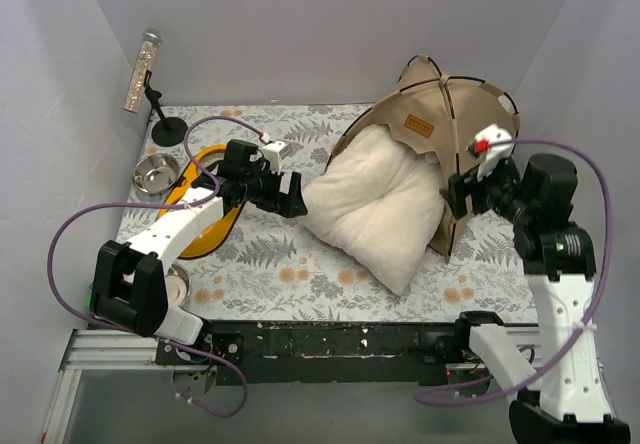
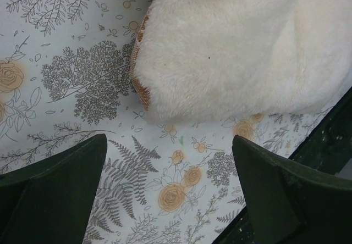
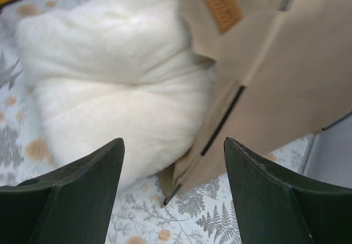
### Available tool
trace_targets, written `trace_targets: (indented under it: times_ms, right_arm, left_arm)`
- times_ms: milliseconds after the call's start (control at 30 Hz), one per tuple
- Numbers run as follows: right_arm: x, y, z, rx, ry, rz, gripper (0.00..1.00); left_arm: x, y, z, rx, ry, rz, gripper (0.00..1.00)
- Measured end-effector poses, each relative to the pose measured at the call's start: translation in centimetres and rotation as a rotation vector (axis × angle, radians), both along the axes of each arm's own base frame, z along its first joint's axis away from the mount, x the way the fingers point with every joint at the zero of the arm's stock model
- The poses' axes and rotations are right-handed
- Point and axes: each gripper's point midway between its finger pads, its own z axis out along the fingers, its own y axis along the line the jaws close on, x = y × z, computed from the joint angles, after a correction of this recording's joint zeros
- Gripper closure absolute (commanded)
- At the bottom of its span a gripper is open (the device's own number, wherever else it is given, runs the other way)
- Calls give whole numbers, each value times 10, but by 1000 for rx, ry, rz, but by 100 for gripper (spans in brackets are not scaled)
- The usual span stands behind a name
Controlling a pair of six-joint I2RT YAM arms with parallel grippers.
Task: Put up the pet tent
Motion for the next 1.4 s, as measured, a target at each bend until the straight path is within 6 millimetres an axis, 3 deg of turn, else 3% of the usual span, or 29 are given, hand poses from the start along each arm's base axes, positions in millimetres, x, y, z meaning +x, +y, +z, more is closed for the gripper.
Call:
trace_targets:
  times_ms: [100,267,367,433,667,800,867,900,933,967,1000,1100,1133,1267,1400]
  right_arm:
    - [-35,21,-23,-95,-26,195,20]
    - [-71,61,-125,-295,123,539,15]
    - [-91,67,-181,-432,147,697,13]
    - [-100,64,-207,-516,117,775,11]
    - [-89,69,-242,-707,-93,909,11]
    - [-78,66,-266,-799,-148,909,17]
    - [-71,65,-267,-823,-172,892,28]
    - [-67,66,-265,-832,-188,879,41]
    - [-63,67,-261,-839,-211,863,58]
    - [-58,68,-257,-843,-232,844,90]
    - [-54,69,-253,-843,-247,827,98]
    - [-47,70,-245,-826,-265,778,99]
    - [-46,70,-242,-818,-264,765,99]
    - [-36,75,-214,-790,-294,705,99]
    - [-13,77,-161,-770,-361,577,99]
  left_arm:
    - [1,-1,4,-41,29,26,2]
    - [-1,-9,7,-101,85,44,2]
    - [-1,-13,4,-125,115,49,2]
    - [0,-16,1,-136,130,54,2]
    - [0,-23,-5,-168,173,48,3]
    - [-1,-33,-14,-162,183,20,24]
    - [-7,-42,-21,-149,195,-15,35]
    - [-10,-47,-25,-143,200,-32,38]
    - [-13,-52,-29,-135,204,-47,41]
    - [-15,-56,-31,-130,203,-59,49]
    - [-17,-59,-33,-125,201,-69,59]
    - [-20,-67,-35,-118,188,-96,94]
    - [-21,-70,-33,-118,177,-109,100]
    - [-12,-86,-10,-132,81,-163,100]
    - [-4,-122,43,-182,-86,-258,100]
